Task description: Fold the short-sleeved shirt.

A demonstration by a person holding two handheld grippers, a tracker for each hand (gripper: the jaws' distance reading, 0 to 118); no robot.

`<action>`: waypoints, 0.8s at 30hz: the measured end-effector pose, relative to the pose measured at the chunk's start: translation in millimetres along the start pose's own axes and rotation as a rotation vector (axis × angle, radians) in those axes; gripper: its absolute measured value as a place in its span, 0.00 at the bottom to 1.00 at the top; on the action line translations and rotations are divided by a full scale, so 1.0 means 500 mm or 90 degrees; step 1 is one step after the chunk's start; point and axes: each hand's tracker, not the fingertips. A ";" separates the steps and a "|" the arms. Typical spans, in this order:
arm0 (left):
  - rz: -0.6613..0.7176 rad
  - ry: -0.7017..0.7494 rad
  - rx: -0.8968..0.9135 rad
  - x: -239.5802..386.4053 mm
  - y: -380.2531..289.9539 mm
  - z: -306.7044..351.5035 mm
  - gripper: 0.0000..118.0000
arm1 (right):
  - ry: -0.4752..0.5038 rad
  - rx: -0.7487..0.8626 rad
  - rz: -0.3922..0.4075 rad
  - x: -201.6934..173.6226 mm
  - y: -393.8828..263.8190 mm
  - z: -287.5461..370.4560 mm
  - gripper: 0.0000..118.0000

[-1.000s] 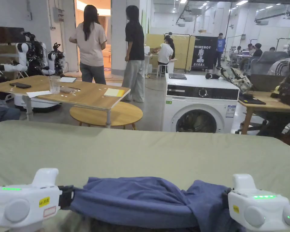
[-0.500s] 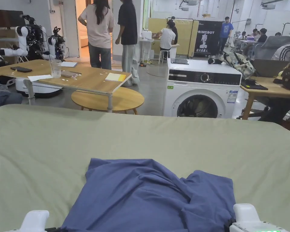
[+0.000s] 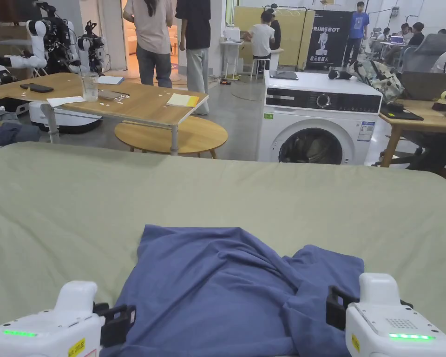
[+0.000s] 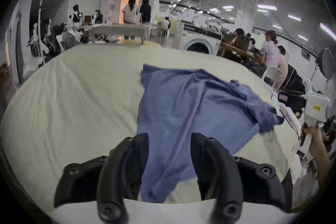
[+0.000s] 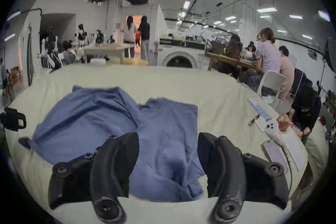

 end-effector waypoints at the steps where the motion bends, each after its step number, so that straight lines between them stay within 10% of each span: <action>1: 0.000 0.008 0.017 0.008 0.006 -0.003 0.38 | 0.002 0.016 -0.010 -0.010 0.004 0.002 0.58; 4: 0.003 0.014 0.063 0.029 0.017 -0.015 0.37 | 0.012 0.047 -0.021 -0.040 0.011 0.004 0.41; 8: -0.010 0.036 0.063 0.056 0.037 -0.040 0.00 | 0.019 0.063 -0.024 -0.083 0.021 0.000 0.00; 24: 0.066 0.044 -0.120 -0.148 0.347 -0.361 0.00 | 0.053 -0.035 -0.006 -0.115 0.052 -0.135 0.00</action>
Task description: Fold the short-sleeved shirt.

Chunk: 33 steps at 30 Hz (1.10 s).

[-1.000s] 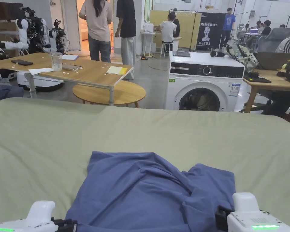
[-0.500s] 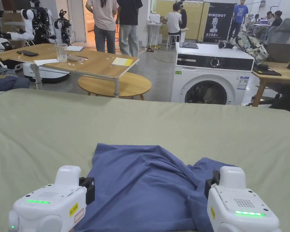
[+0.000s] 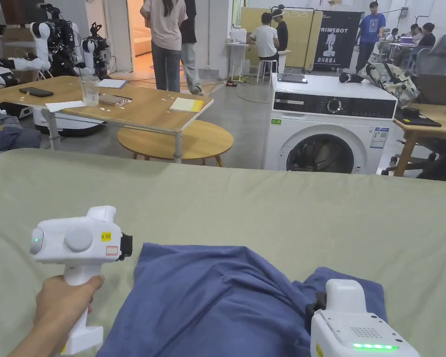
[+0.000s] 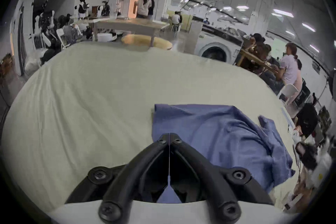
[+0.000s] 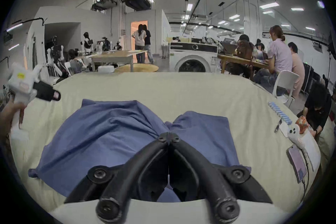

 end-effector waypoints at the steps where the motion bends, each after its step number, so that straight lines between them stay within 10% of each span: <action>1: 0.003 -0.005 -0.007 -0.007 0.023 -0.027 0.02 | -0.001 -0.006 0.002 -0.003 0.000 -0.012 0.00; 8: 0.012 0.004 -0.132 -0.024 0.093 -0.206 0.53 | 0.013 -0.053 -0.011 -0.011 -0.001 -0.072 0.00; 14: 0.014 0.029 -0.171 -0.001 0.082 -0.298 0.55 | 0.012 -0.069 -0.014 -0.002 -0.006 -0.080 0.00; 18: -0.069 0.087 -0.162 0.049 0.064 -0.291 0.51 | 0.003 -0.084 -0.012 0.011 -0.014 -0.087 0.00; 21: -0.114 0.064 -0.156 0.063 0.061 -0.277 0.00 | -0.006 -0.097 -0.015 0.024 -0.013 -0.097 0.00; 33: -0.127 0.003 0.012 0.077 0.038 -0.055 0.00 | -0.039 -0.113 -0.016 0.070 0.041 -0.124 0.00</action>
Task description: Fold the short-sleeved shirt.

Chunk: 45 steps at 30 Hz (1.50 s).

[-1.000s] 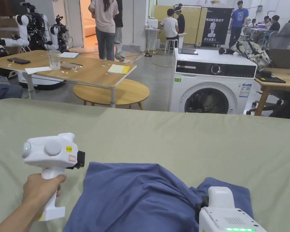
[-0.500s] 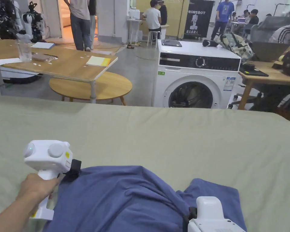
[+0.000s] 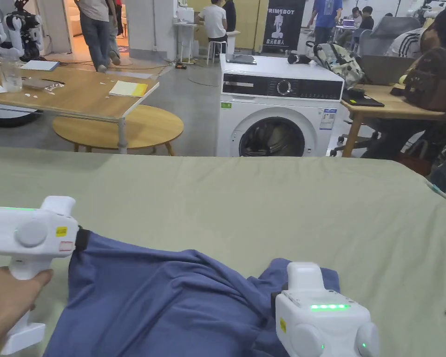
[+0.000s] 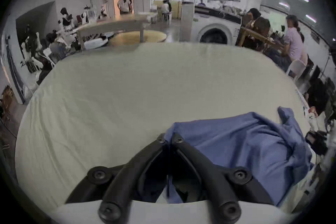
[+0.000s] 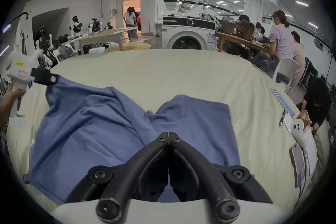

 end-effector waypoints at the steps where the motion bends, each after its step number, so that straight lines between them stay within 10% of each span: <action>1: 0.004 -0.007 0.021 0.003 -0.007 0.024 0.00 | -0.002 0.000 -0.003 0.014 0.013 0.001 0.00; 5: 0.020 -0.012 0.057 0.005 -0.052 0.109 0.00 | -0.034 -0.028 -0.027 0.096 0.080 -0.014 0.00; 9: 0.028 -0.018 0.066 0.008 -0.100 0.147 0.00 | -0.039 -0.109 -0.053 0.178 0.126 -0.063 0.48; 11: 0.031 -0.021 0.065 0.003 -0.117 0.155 0.00 | -0.053 -0.140 -0.053 0.206 0.130 -0.091 0.55; 21: 0.046 -0.019 0.043 -0.004 -0.153 0.165 0.00 | -0.030 -0.319 -0.124 0.243 0.033 -0.202 0.54; 33: 0.031 -0.022 0.033 0.010 -0.151 0.164 0.00 | -0.029 -0.331 -0.129 0.205 0.041 -0.184 0.12; 34: 0.032 -0.023 0.032 0.011 -0.150 0.164 0.00 | -0.023 -0.321 -0.135 0.209 0.040 -0.183 0.00; 45: 0.043 -0.019 0.104 -0.012 -0.057 0.237 0.00 | 0.013 -0.054 -0.111 0.259 0.150 -0.020 0.00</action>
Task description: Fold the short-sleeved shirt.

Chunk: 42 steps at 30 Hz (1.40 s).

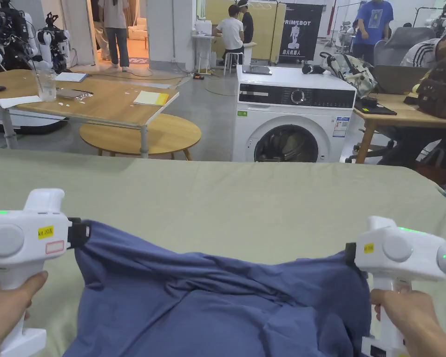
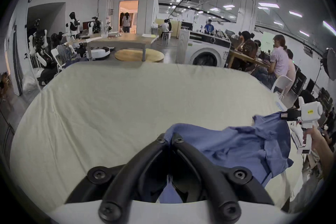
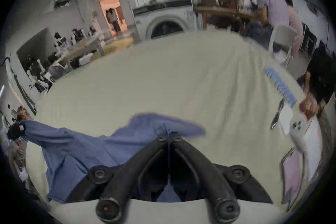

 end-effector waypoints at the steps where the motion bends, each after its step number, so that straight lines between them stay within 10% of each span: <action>1: 0.001 -0.001 0.009 -0.003 0.016 0.012 0.00 | 0.000 0.023 0.005 -0.001 0.017 0.021 0.00; 42: 0.037 0.054 0.191 -0.036 0.625 0.257 0.00 | -0.071 0.413 0.097 -0.199 0.573 0.445 0.00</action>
